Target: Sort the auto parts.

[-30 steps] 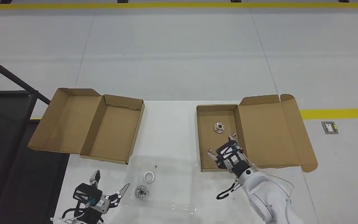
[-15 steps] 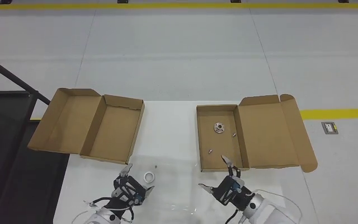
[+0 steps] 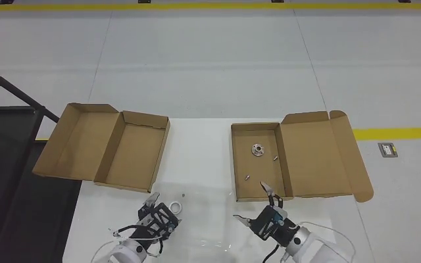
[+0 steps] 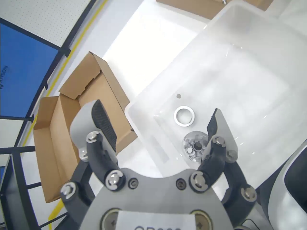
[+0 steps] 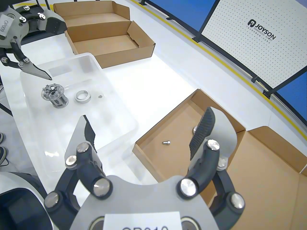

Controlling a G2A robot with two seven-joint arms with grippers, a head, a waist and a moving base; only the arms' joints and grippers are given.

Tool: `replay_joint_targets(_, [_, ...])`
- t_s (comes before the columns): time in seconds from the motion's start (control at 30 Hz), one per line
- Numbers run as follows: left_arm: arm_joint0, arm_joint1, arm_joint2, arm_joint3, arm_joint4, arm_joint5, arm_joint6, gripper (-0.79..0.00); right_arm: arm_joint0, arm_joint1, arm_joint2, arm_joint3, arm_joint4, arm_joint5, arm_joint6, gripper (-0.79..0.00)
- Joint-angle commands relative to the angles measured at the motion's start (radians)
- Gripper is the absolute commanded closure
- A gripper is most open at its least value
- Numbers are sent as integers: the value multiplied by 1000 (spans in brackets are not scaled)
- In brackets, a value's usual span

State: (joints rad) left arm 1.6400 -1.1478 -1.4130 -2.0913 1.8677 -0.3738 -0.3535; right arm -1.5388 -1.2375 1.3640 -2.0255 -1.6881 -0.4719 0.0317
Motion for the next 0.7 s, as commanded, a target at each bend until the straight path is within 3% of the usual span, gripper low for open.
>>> replay_joint_targets(0.0, [-76, -5, 32, 41, -37, -58, -97, -785, 0, 0, 0, 0, 0, 0, 0, -785])
replay_joint_targets(0.07, [-167, -13, 73, 99, -78, -86, -187, -785, 0, 0, 0, 0, 0, 0, 0, -785])
replay_joint_targets(0.27, [-321, -37, 166, 205, -128, -43, -353, -785, 0, 0, 0, 0, 0, 0, 0, -785])
replay_joint_targets(0.67, [-311, -35, 171, 210, -102, -50, -347, -785, 0, 0, 0, 0, 0, 0, 0, -785])
